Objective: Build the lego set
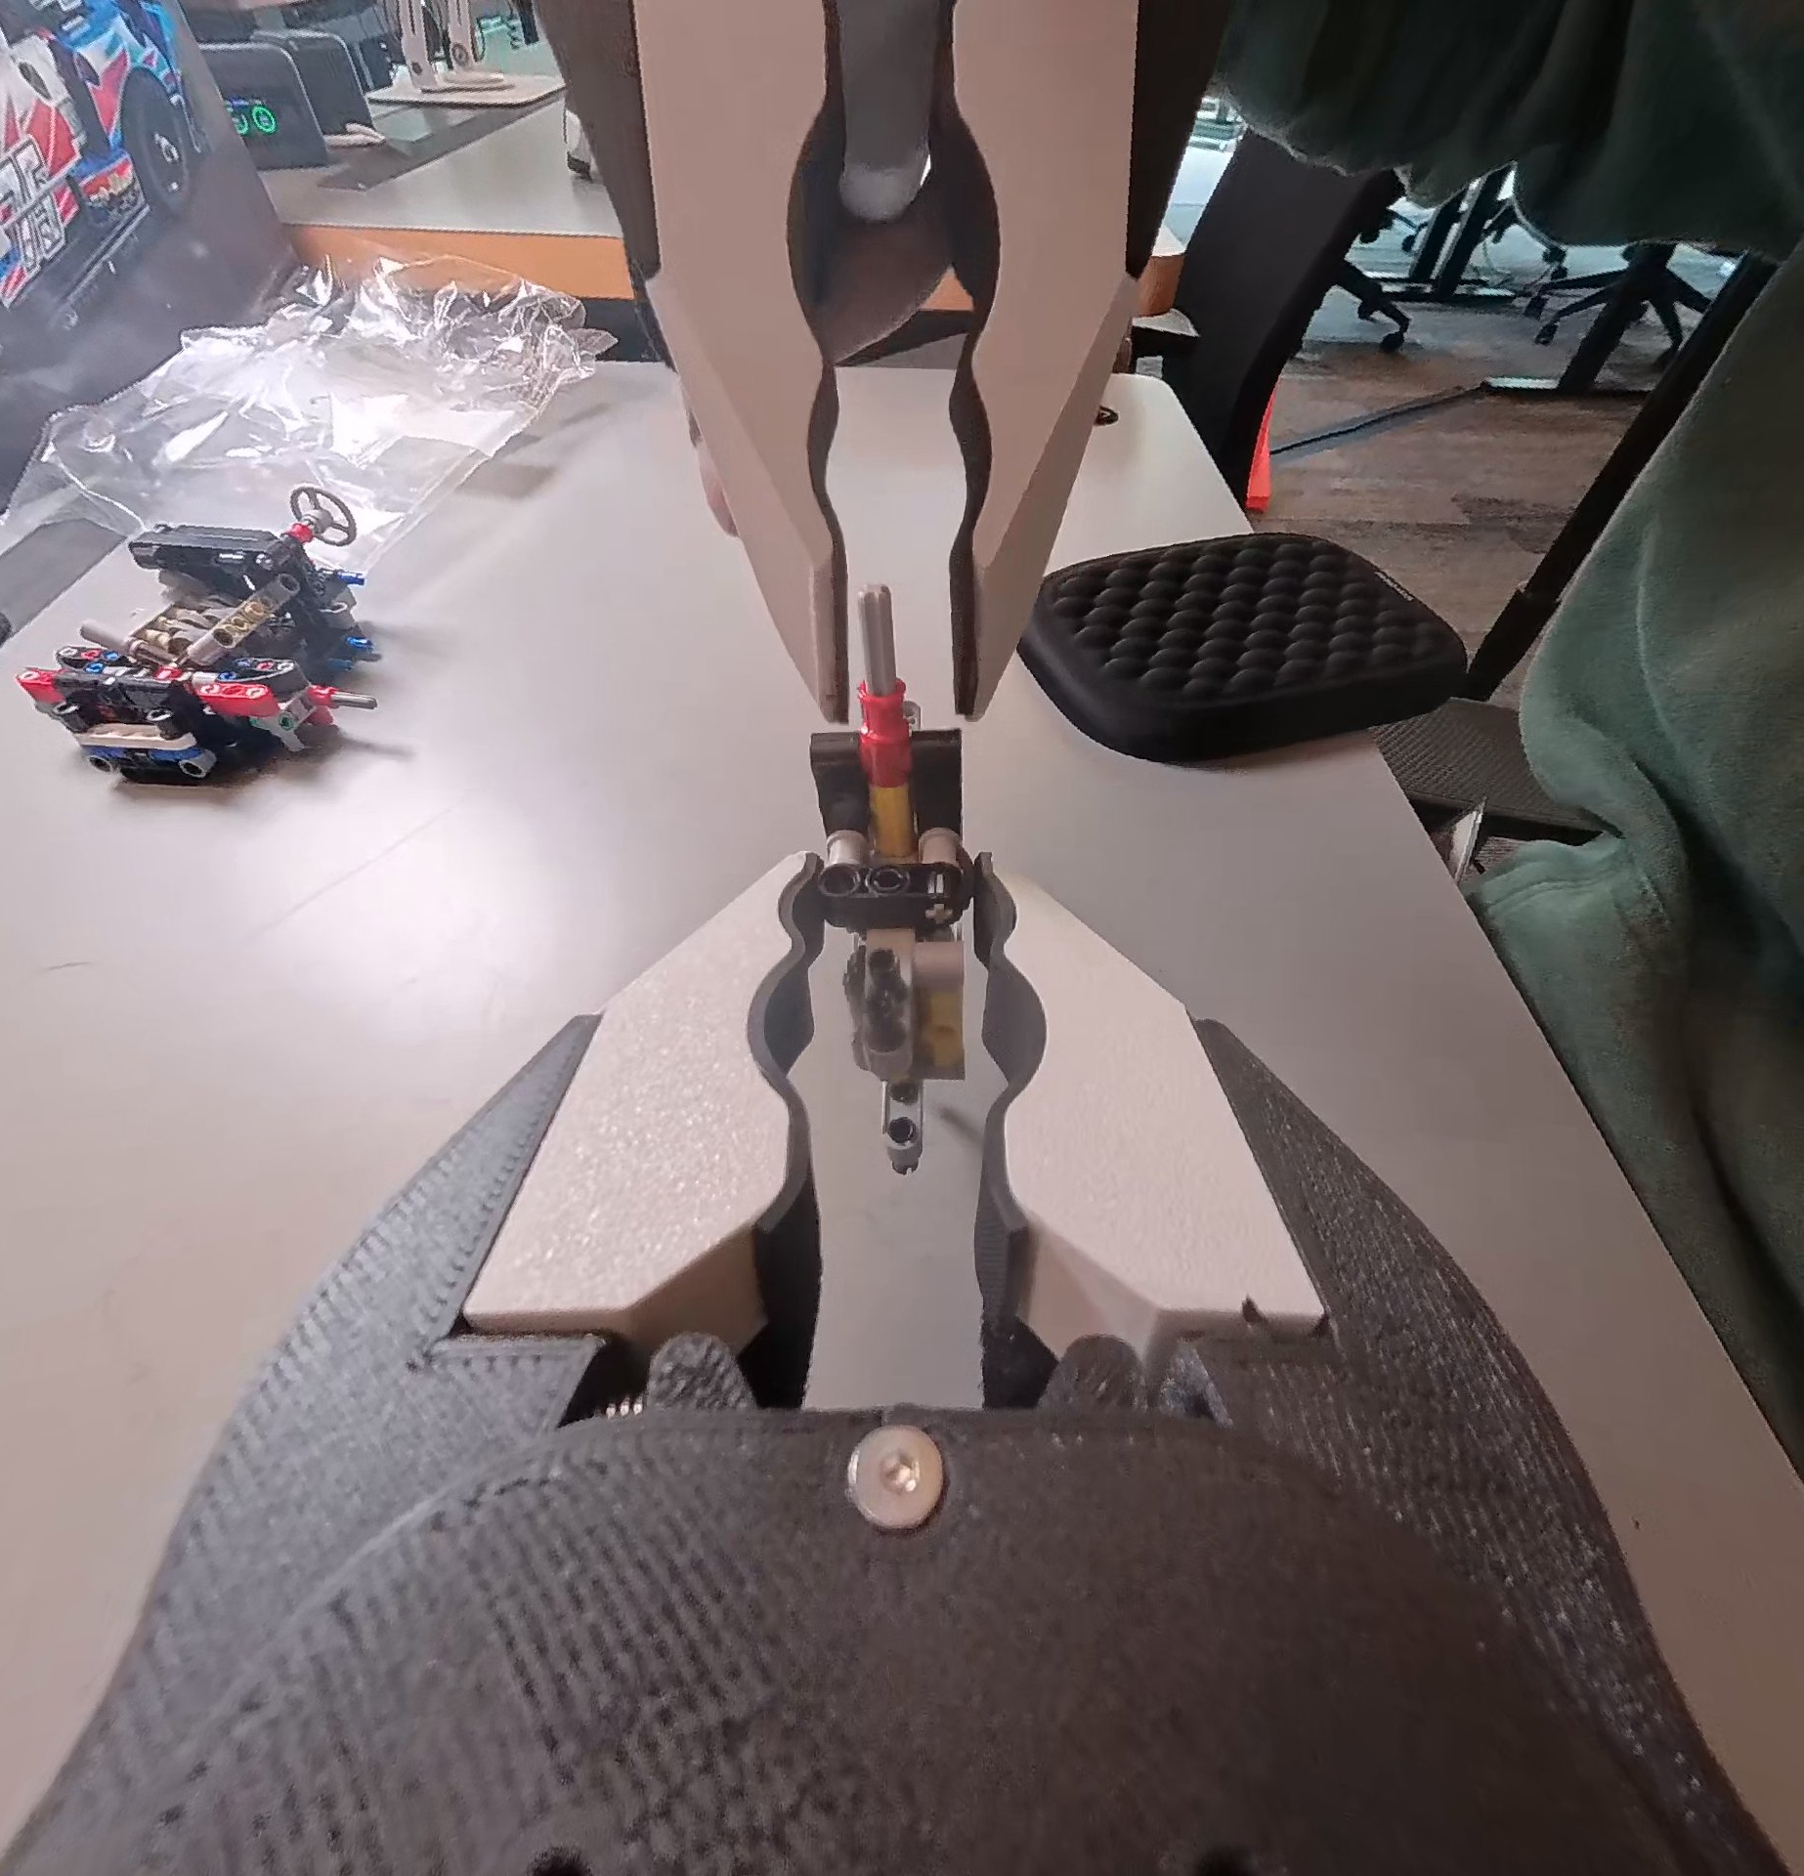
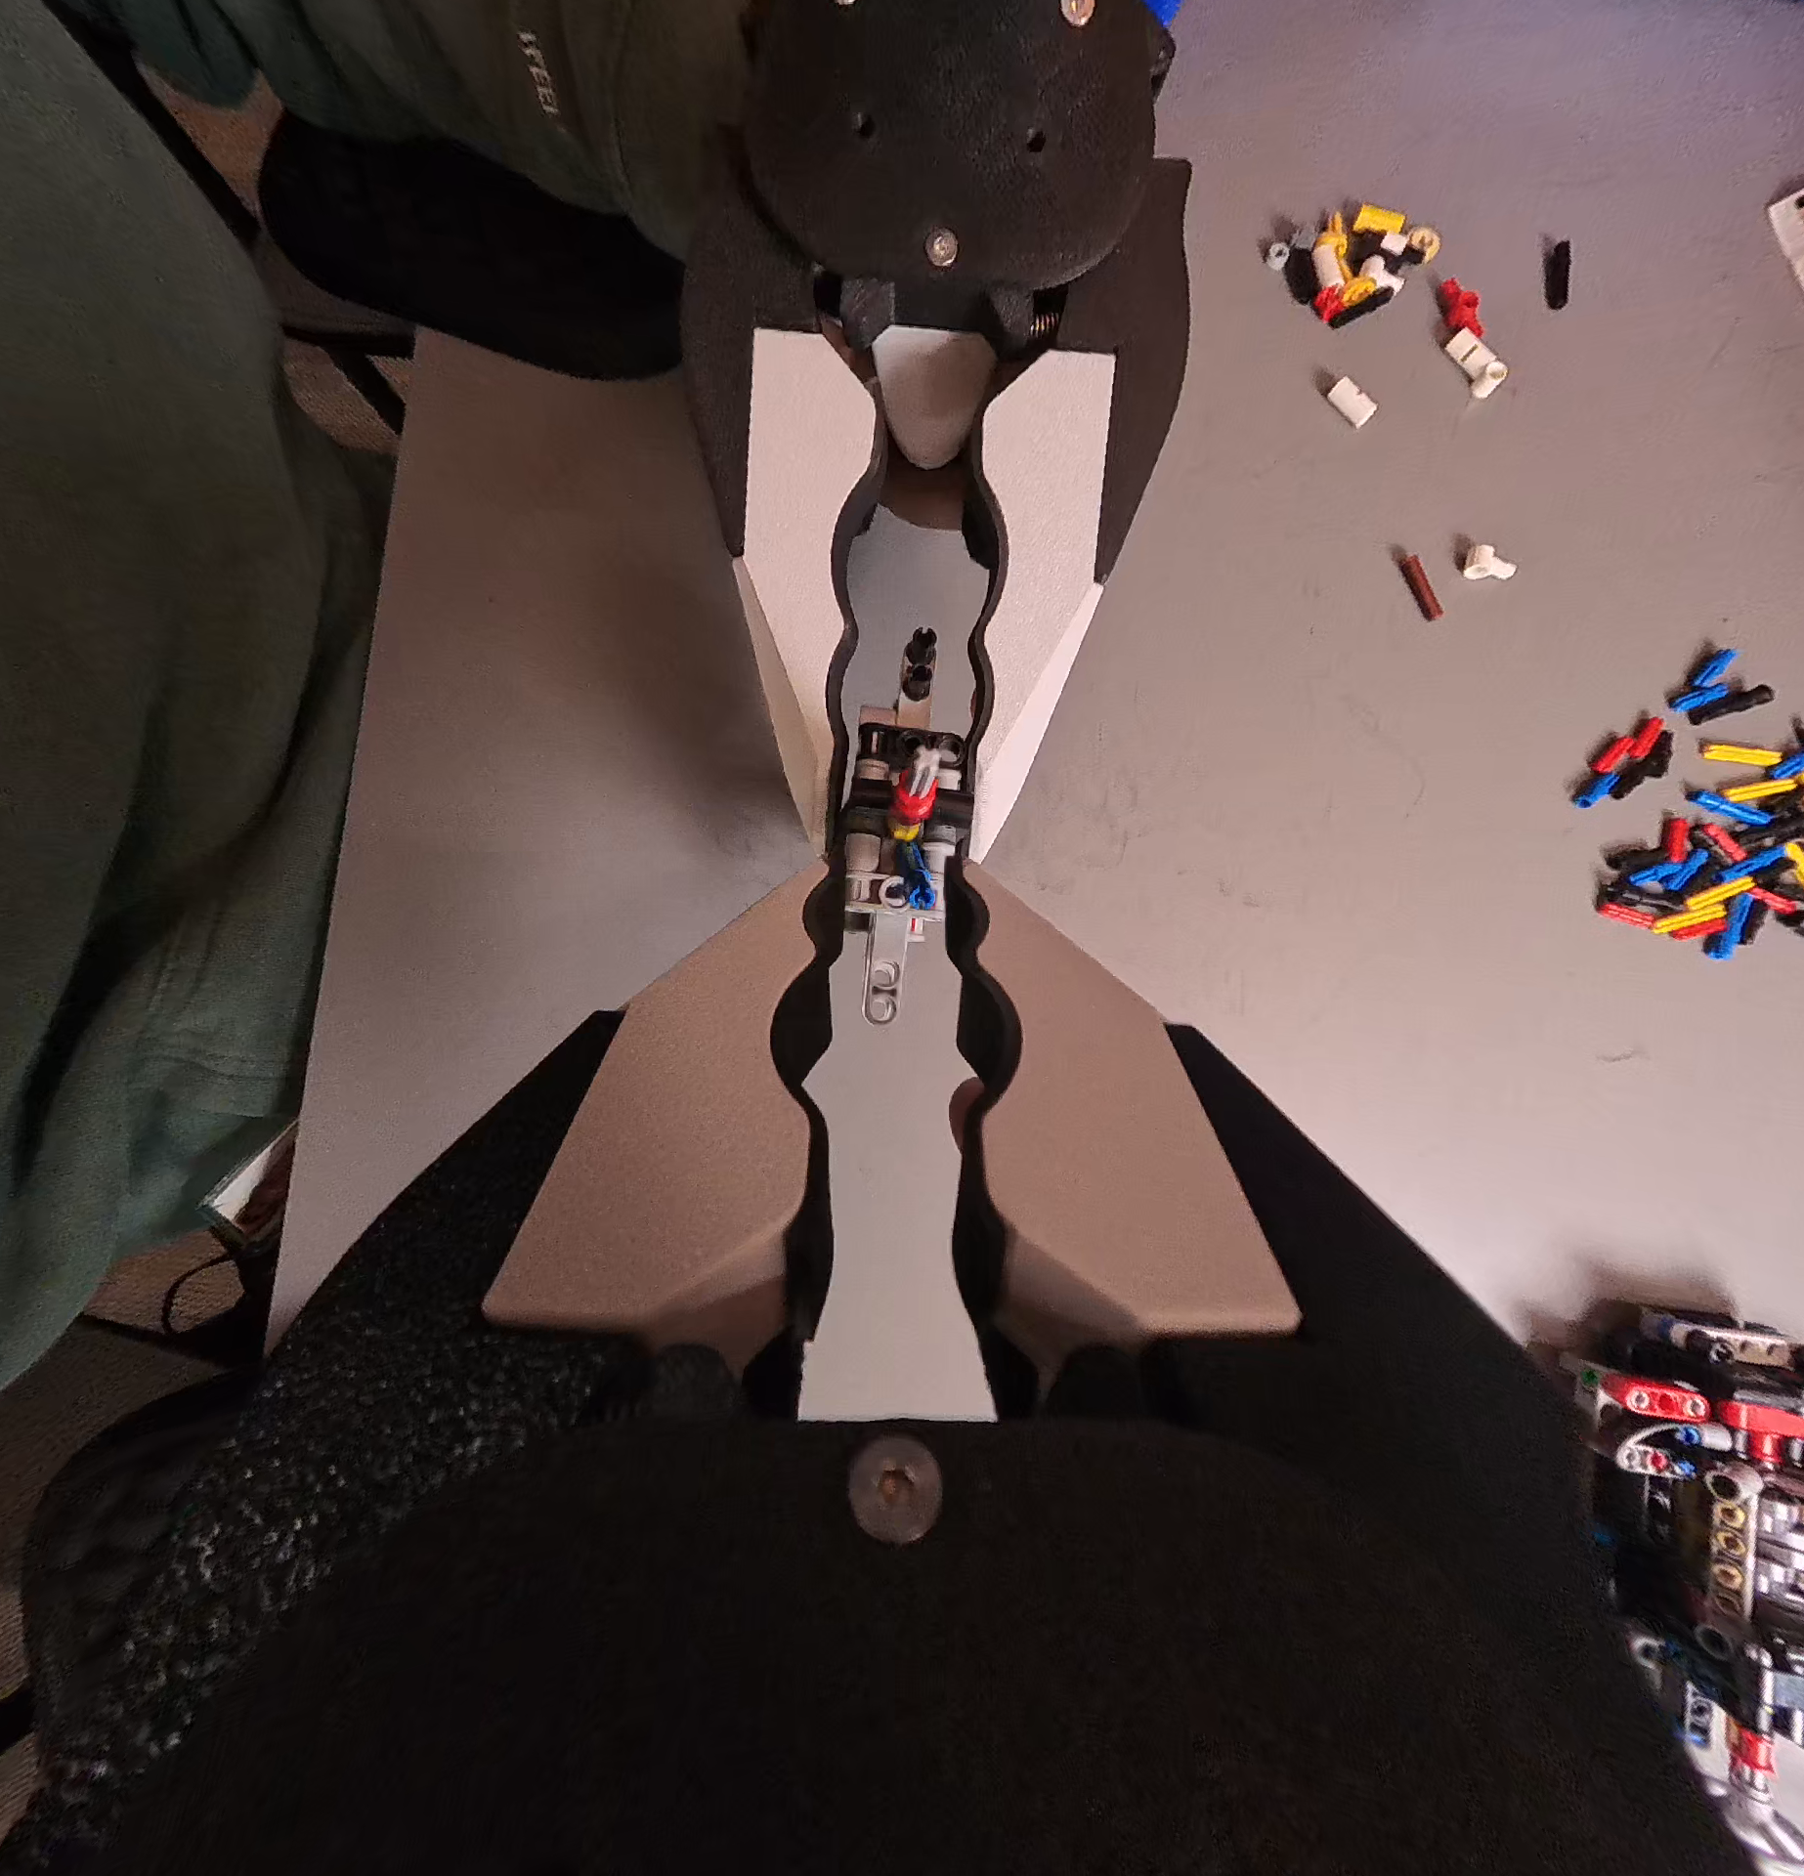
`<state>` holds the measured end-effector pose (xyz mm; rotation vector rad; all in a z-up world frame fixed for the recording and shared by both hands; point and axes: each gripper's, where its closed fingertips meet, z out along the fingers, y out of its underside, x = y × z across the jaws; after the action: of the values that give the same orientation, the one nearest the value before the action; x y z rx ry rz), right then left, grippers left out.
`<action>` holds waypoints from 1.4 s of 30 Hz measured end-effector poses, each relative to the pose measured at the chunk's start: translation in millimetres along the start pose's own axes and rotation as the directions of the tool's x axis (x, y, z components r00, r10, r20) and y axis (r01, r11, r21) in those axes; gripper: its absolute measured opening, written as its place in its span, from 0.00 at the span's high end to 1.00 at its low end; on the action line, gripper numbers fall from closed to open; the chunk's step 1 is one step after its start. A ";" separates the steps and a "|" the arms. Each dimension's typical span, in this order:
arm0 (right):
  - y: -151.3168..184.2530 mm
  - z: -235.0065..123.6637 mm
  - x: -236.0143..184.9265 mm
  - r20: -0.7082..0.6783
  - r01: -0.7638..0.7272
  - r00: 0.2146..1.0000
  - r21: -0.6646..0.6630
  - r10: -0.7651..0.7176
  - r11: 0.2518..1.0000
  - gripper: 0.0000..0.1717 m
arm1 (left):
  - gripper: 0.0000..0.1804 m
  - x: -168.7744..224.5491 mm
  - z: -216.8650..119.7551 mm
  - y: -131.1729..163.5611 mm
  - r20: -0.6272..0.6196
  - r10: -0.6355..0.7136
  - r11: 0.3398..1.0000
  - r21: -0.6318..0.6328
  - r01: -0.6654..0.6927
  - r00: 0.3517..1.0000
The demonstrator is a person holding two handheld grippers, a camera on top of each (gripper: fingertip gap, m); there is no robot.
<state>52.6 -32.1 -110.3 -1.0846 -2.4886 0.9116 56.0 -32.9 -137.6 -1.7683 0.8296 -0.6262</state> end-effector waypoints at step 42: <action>7.1 12.3 -8.4 0.053 0.009 0.998 0.121 -0.016 0.993 0.97 | 0.85 6.3 2.0 5.3 -0.025 0.022 0.999 -0.046 -0.024 0.999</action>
<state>56.4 -39.9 -124.3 -1.0170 -2.4440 1.0865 60.1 -37.8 -143.1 -1.7932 0.8863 -0.6192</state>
